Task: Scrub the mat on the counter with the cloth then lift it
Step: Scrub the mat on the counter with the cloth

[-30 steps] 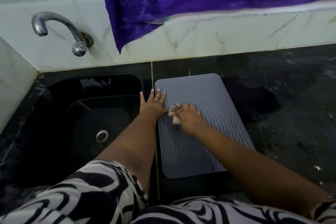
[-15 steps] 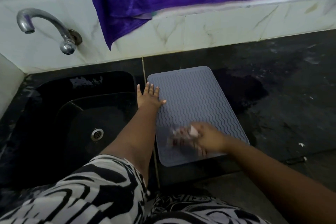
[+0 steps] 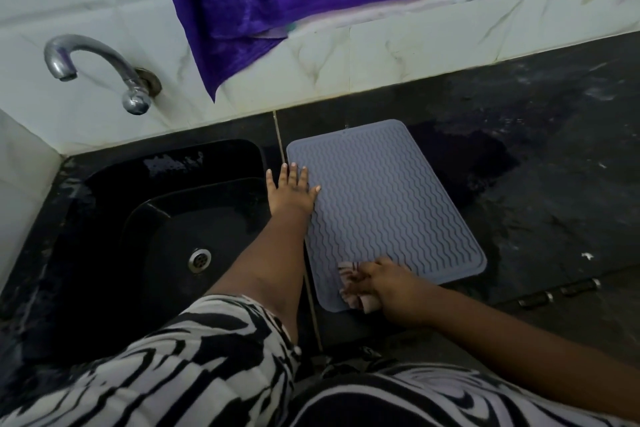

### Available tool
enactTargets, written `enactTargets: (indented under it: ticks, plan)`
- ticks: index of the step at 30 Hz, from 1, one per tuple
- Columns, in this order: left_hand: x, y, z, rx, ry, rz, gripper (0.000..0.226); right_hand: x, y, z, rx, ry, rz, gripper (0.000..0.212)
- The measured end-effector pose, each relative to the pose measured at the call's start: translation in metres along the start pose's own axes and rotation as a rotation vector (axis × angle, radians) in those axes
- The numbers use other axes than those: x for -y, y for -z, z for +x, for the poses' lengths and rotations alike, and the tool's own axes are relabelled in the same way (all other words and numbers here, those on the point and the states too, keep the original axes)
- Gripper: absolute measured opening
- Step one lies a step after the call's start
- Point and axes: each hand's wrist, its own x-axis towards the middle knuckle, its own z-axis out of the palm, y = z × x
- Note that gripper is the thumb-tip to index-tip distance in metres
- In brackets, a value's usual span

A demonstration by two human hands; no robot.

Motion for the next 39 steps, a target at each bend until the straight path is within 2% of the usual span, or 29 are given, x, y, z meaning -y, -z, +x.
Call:
enactTargets:
  ticks: [3, 5, 7, 9, 10, 14, 16, 18, 20, 22, 25, 27, 30, 33, 36, 39]
  plan:
    - [-0.001, 0.0, 0.0, 0.021, 0.001, -0.032, 0.063, -0.009, 0.044, -0.006, 0.091, -0.025, 0.457, 0.014]
    - [0.0, 0.0, -0.001, 0.033, 0.008, -0.051, 0.064, -0.021, 0.073, -0.004, 0.04, -0.033, 0.879, 0.014]
    - [0.003, -0.002, -0.003, 0.007, 0.012, -0.071, 0.065, -0.04, 0.093, 0.008, -0.158, -0.136, 1.092, 0.026]
    - [0.007, -0.006, -0.006, -0.081, -0.01, -0.093, 0.069, -0.057, 0.111, 0.028, -0.314, -0.218, 0.987, 0.018]
    - [0.009, -0.008, -0.008, -0.146, -0.027, -0.118, 0.07, -0.064, 0.119, 0.039, -0.336, -0.234, 0.948, 0.014]
    - [0.011, 0.0, 0.008, -0.347, -0.059, -0.292, 0.061, -0.076, 0.171, 0.085, -0.362, -0.193, 1.003, 0.026]
    - [0.007, 0.012, 0.029, -0.361, -0.074, -0.367, 0.054, -0.071, 0.197, 0.113, -0.437, -0.136, 0.748, 0.027]
    - [0.0, 0.024, 0.052, -0.311, -0.12, -0.434, 0.054, -0.067, 0.215, 0.143, -0.514, -0.111, 0.495, 0.044]
    - [-0.009, 0.03, 0.072, -0.291, -0.153, -0.458, 0.059, -0.063, 0.22, 0.175, -0.54, -0.109, 0.385, 0.064]
    - [-0.017, 0.025, 0.085, -0.279, -0.154, -0.462, 0.06, -0.064, 0.211, 0.203, -0.57, -0.156, 0.274, 0.071]
    - [-0.02, 0.005, 0.093, -0.241, -0.101, -0.482, 0.056, -0.073, 0.178, 0.229, -0.454, -0.199, 0.032, 0.061]
    - [-0.018, -0.002, 0.096, -0.251, -0.087, -0.46, 0.055, -0.078, 0.155, 0.238, -0.432, -0.228, -0.017, 0.054]
    - [-0.018, -0.001, 0.098, -0.272, -0.093, -0.452, 0.054, -0.08, 0.147, 0.245, -0.515, -0.23, -0.01, 0.047]
    - [-0.019, -0.001, 0.097, -0.27, -0.08, -0.459, 0.053, -0.082, 0.155, 0.242, -0.508, -0.216, 0.052, 0.04]
    - [-0.02, -0.001, 0.098, -0.227, -0.068, -0.437, 0.054, -0.083, 0.138, 0.216, -0.521, -0.189, 0.115, 0.024]
    - [-0.021, 0.0, 0.098, -0.24, -0.054, -0.451, 0.053, -0.073, 0.103, 0.17, -0.506, -0.162, 0.139, 0.023]
